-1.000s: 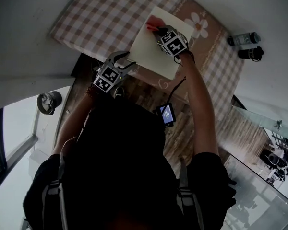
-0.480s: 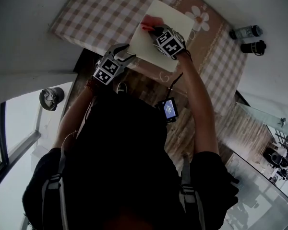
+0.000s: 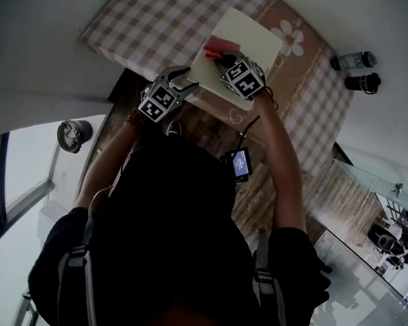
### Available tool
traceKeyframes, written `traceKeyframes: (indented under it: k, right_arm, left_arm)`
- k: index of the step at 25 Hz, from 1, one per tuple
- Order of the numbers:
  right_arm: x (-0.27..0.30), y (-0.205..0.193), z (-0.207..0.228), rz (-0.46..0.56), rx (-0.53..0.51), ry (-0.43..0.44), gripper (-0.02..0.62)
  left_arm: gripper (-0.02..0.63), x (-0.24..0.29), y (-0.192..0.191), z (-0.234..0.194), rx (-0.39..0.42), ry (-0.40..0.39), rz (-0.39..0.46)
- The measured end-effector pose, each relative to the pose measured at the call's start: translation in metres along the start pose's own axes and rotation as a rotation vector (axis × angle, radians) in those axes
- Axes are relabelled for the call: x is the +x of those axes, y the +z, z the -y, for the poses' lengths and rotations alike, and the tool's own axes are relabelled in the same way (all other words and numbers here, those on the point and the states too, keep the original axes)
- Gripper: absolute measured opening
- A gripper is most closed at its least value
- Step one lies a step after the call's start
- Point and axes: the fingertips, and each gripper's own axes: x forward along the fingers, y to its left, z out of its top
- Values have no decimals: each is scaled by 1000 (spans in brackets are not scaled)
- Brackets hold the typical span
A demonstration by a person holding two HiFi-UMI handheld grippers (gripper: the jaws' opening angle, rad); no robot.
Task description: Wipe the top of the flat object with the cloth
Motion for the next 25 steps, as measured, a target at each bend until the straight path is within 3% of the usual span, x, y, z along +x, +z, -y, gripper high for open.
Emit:
traceKeyframes:
  k: [14,19,23,25]
  right_arm:
    - [-11,6,-54,38,-68,53,18]
    - [-12,2,-31,52,-108,99,18]
    - [-17,5,-56,69,-148,129,18]
    - [-16,6,-41,81,-139,140,18]
  left_arm:
    - [235,-1,-5,2,0,8,-5]
    - [235,30,15,-17,8,-1,-14]
    - [235,17,8,-9,10,-4,-13]
    - [235,29,14,-18,8,-3,-17]
